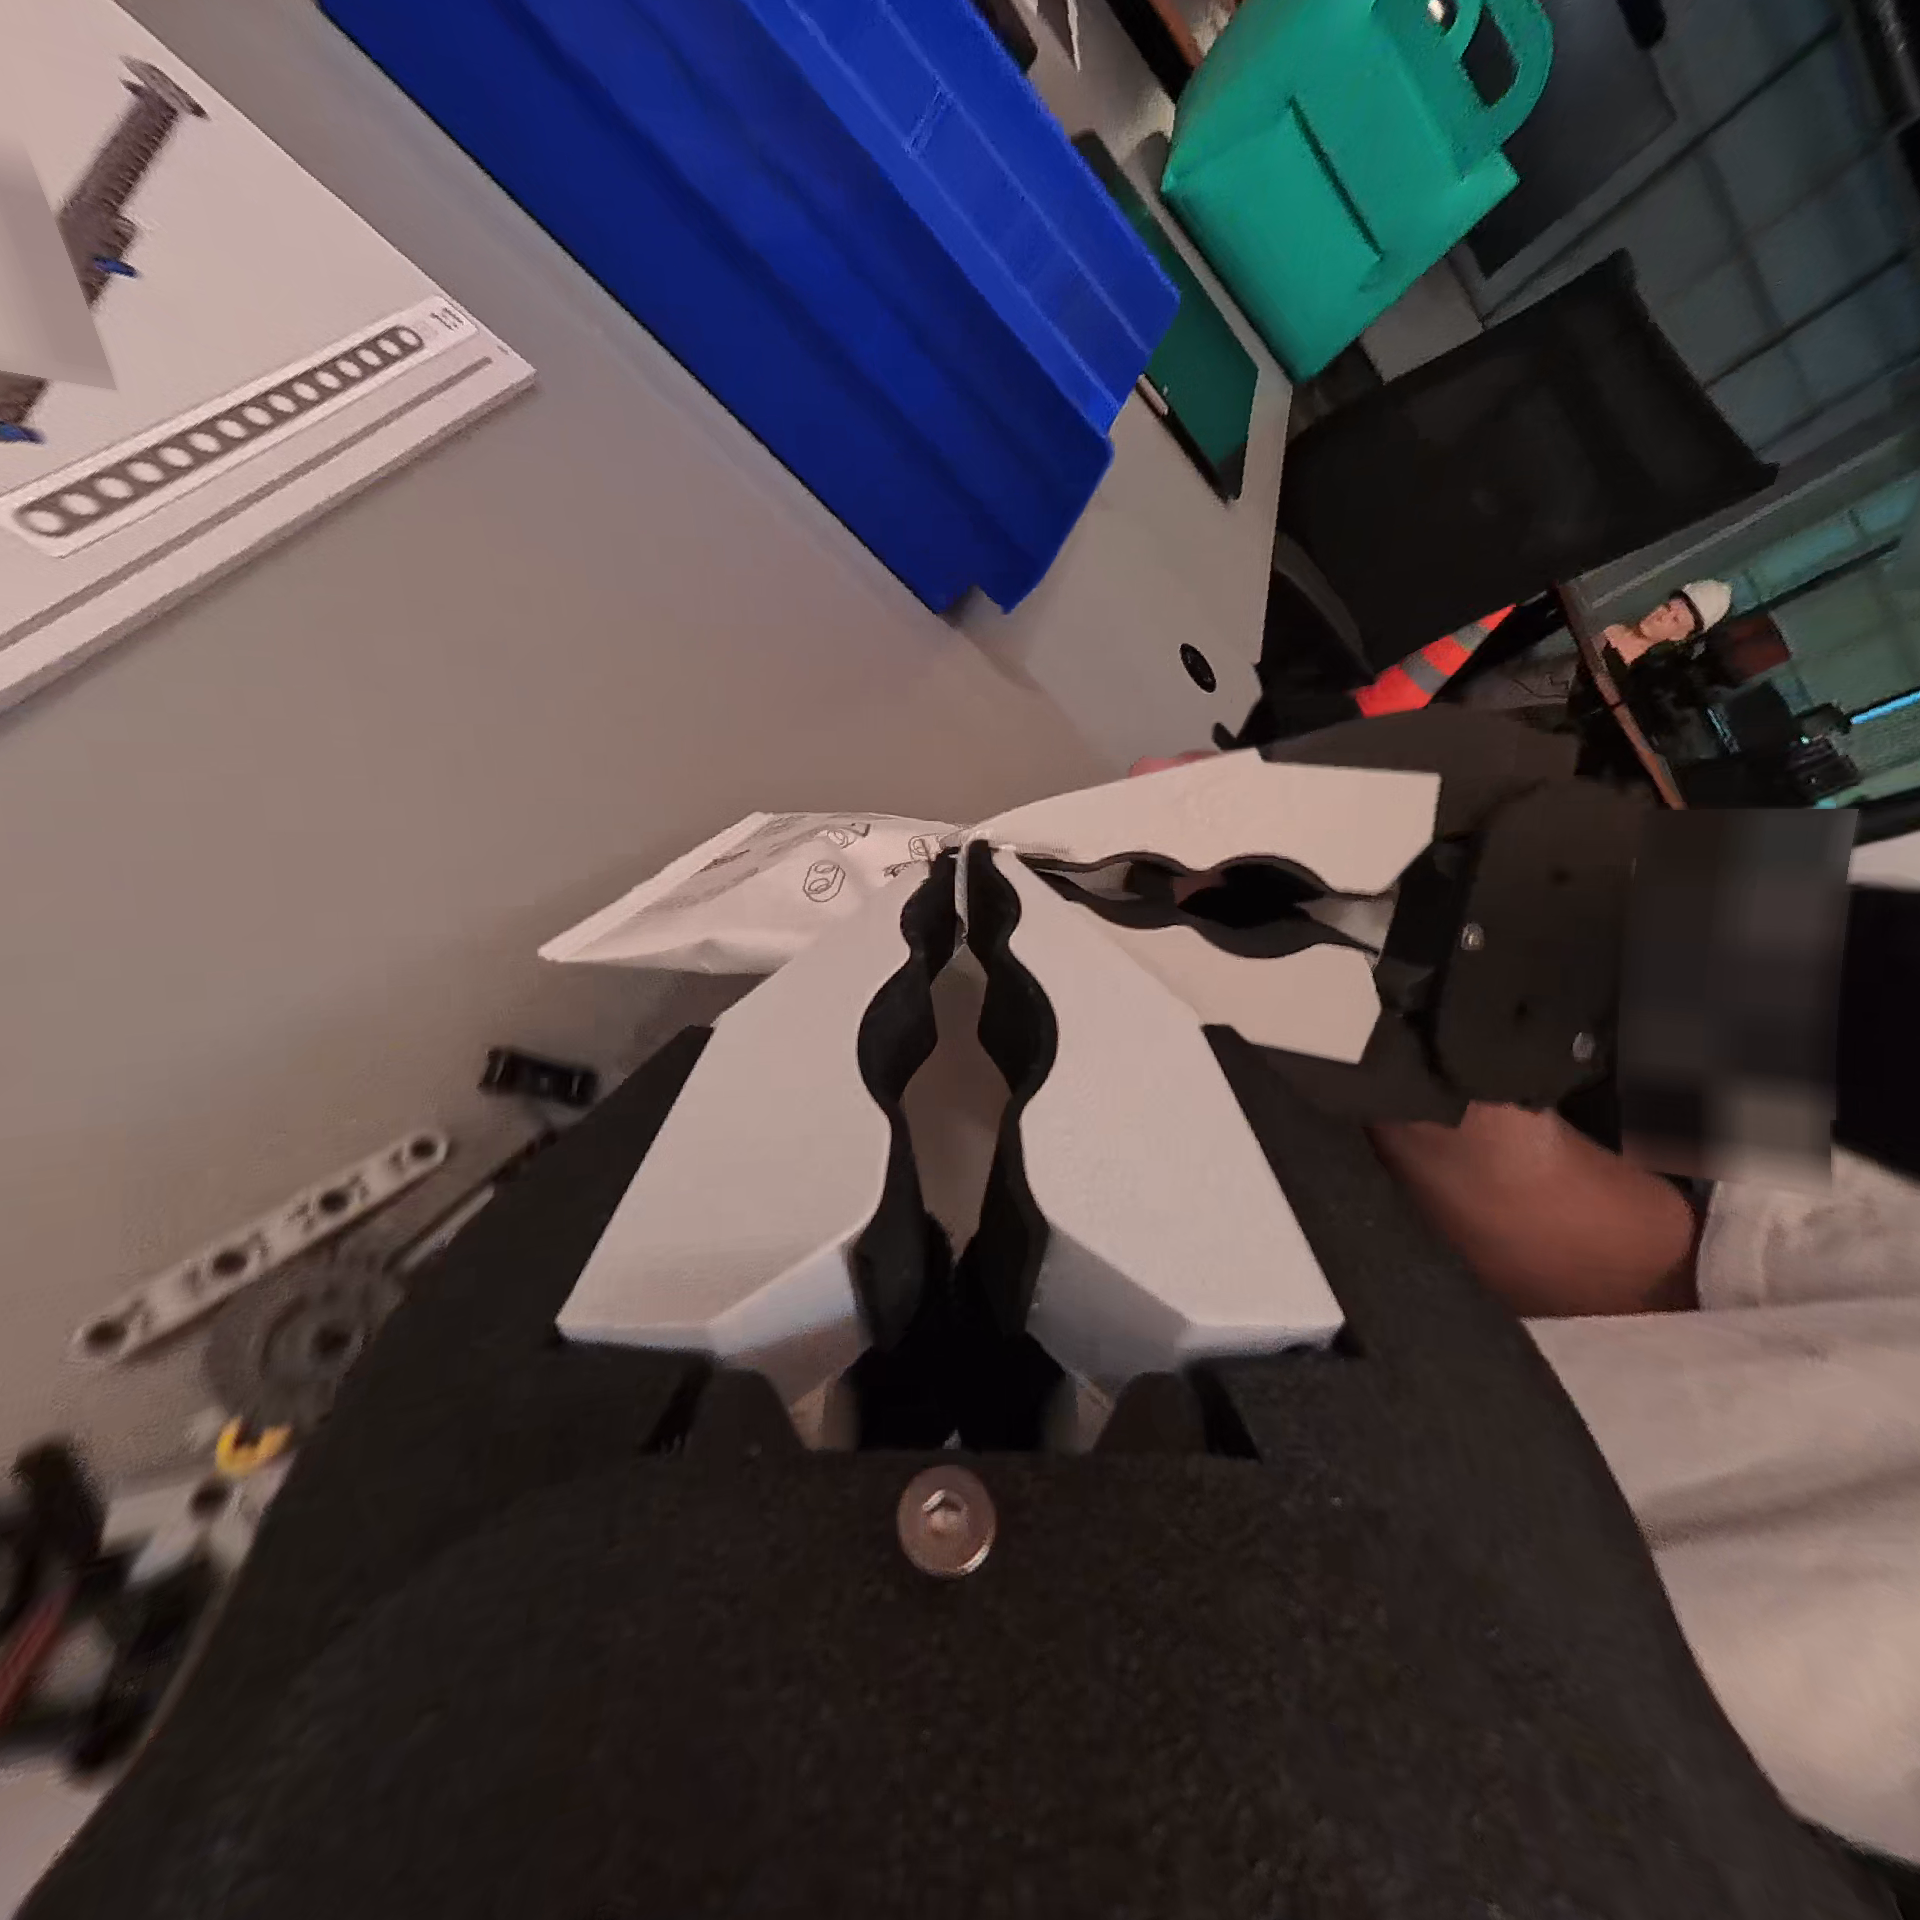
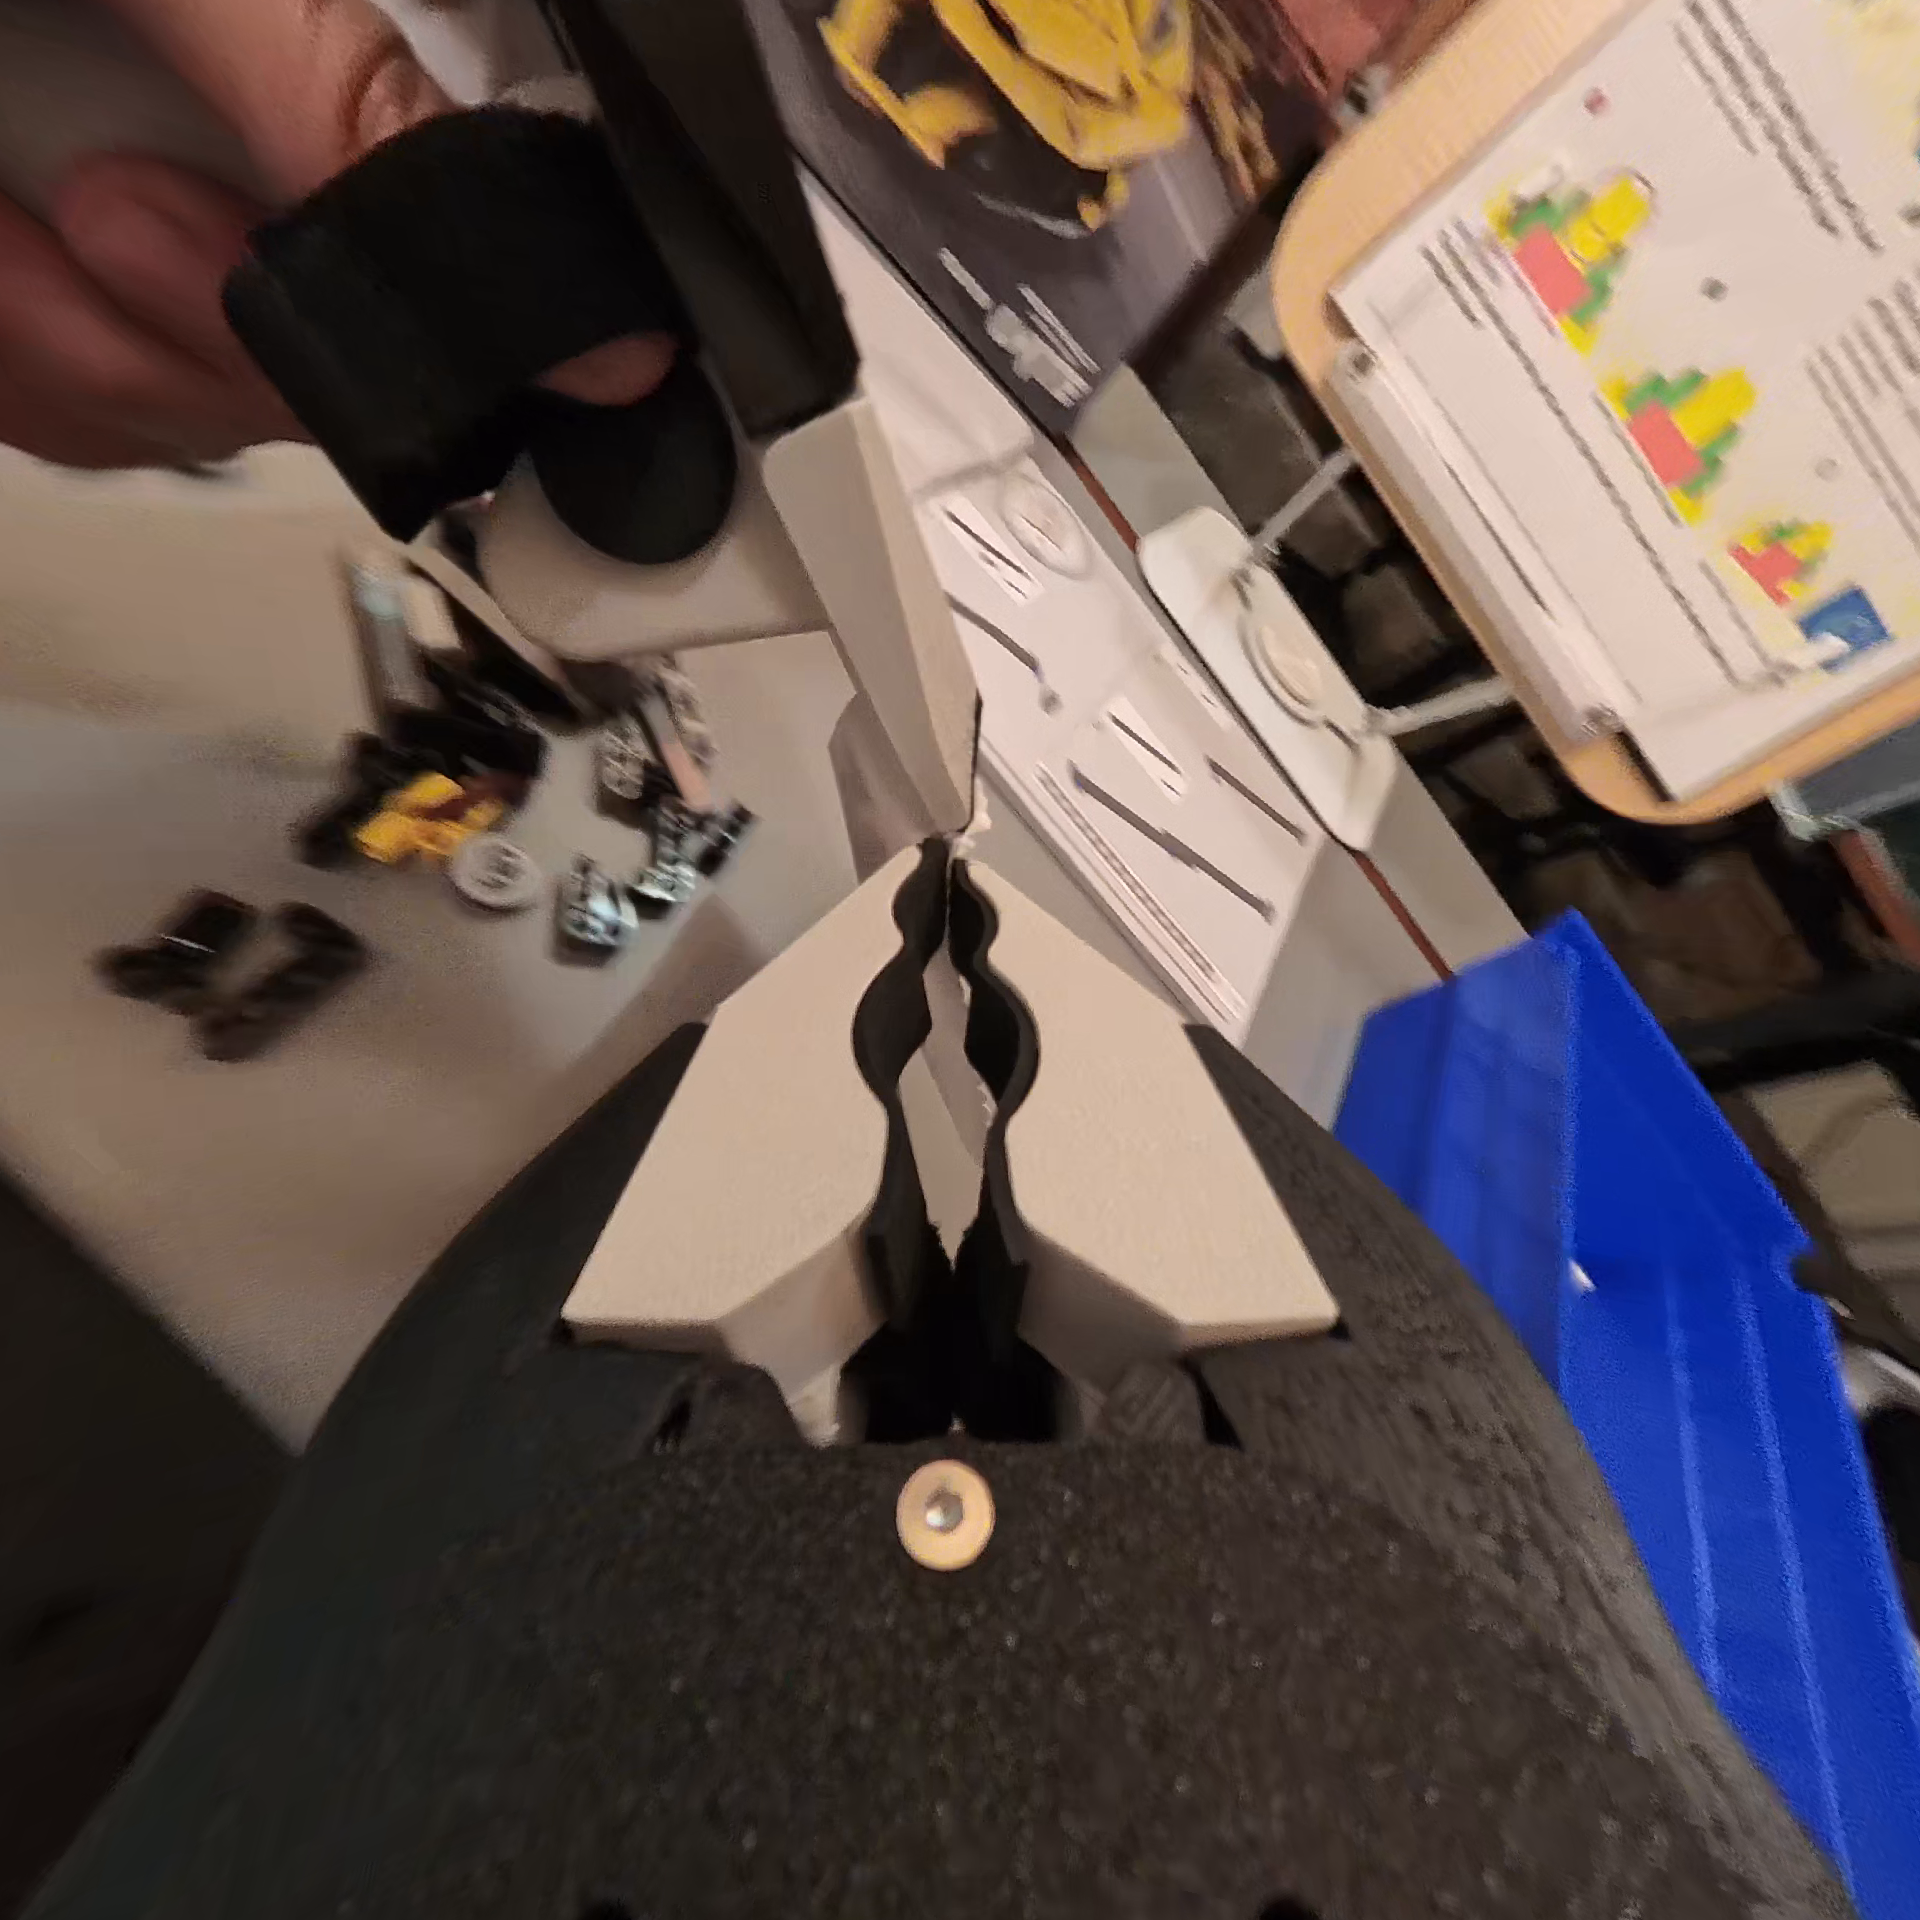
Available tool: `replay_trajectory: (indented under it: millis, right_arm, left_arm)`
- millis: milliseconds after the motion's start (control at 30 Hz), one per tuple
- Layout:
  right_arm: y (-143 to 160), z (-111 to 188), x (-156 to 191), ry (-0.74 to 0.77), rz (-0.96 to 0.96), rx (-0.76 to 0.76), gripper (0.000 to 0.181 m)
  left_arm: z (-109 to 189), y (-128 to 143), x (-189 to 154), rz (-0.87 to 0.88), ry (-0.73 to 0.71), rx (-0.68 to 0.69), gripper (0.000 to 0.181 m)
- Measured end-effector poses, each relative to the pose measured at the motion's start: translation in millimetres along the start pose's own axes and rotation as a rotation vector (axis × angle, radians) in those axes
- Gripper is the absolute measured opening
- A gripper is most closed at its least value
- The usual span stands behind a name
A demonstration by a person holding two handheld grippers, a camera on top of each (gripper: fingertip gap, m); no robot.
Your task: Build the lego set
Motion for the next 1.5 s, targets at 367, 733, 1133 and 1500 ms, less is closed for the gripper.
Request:
replay_trajectory:
  millis: [367,733,1133,1500]
  right_arm:
    - [53,0,-21,0.247,-0.003,0.066,0.000]
    - [43,4,-19,0.172,-0.082,-0.026,0.000]
    - [47,10,-10,0.166,-0.105,-0.003,0.000]
    - [55,17,-14,0.184,-0.139,0.020,0.000]
  left_arm:
    - [-63,4,13,0.081,0.041,0.016,0.000]
    - [-55,-13,35,0.033,-0.029,0.002,0.000]
    - [-59,-11,54,0.084,-0.053,0.022,0.000]
    - [-43,-28,49,-0.109,-0.120,0.004,0.000]
Point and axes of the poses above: each gripper's, where its closed fingertips meet, z back along the fingers, y out of its underside, x = y × z across the jaws, the point moved 3 cm from there along z, back along the fingers, and after that the axes turned 8 degrees about -z, right-handed, at the moved point
